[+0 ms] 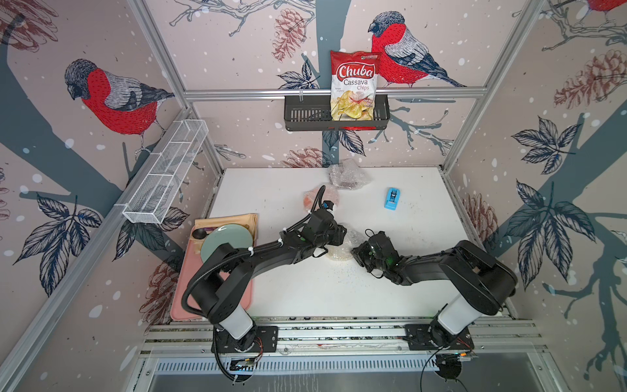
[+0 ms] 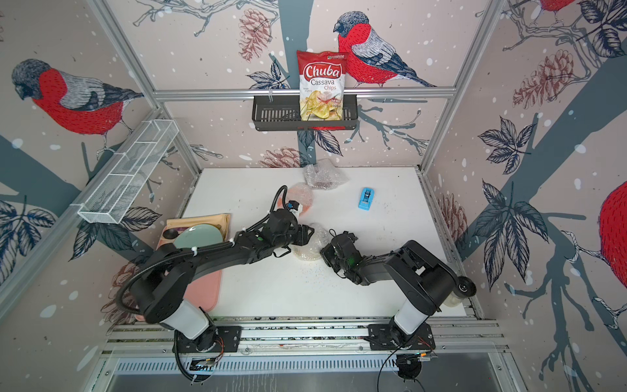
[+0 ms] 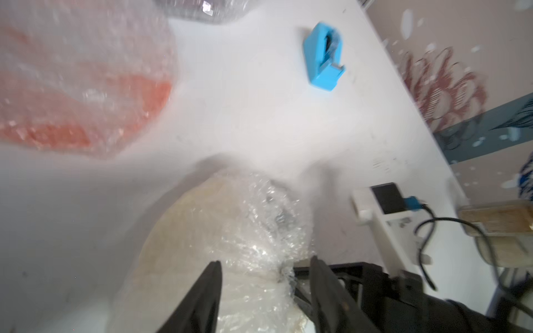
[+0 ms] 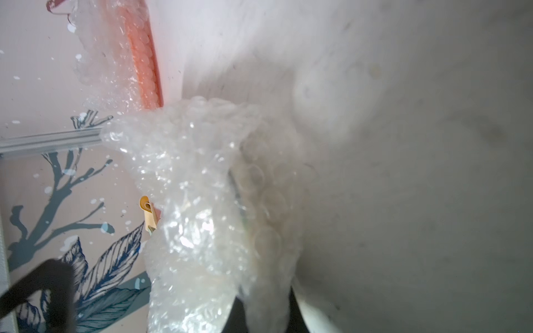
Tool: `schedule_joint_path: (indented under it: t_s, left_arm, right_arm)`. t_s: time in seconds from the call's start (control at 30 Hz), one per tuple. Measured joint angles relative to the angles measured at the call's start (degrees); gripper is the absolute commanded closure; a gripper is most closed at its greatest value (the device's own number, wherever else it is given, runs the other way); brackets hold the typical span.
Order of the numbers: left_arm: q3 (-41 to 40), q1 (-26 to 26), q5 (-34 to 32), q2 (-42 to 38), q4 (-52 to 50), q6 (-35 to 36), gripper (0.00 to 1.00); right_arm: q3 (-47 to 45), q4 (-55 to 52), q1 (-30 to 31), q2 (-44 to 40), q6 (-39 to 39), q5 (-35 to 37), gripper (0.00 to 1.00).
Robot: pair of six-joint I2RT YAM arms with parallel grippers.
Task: Wrap dinner plates in bubble wrap
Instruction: Wrap the plate in the bubble wrap.
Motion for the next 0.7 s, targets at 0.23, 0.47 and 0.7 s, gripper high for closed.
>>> schedule_joint_path:
  t_s: [0.23,0.47,0.7]
  left_arm:
    - [-0.55,-1.90,-1.16,7.76,-0.22,-5.16,0.81]
    - [-5.27,-2.51,-1.84,8.39,8.92,-7.21,0.84]
    - [-6.56,-2.51,-0.92,7.80,10.71,-6.67,0.86]
  right_arm:
    - [-0.04,2.80,0.26,0.15,4.55,1.79,0.38]
    - [0.61,-14.43,-5.70,-13.60,-8.52,2.69,0.00]
    - [13.70,-29.24,-17.11,-9.99,-40.81,-10.58,0.00]
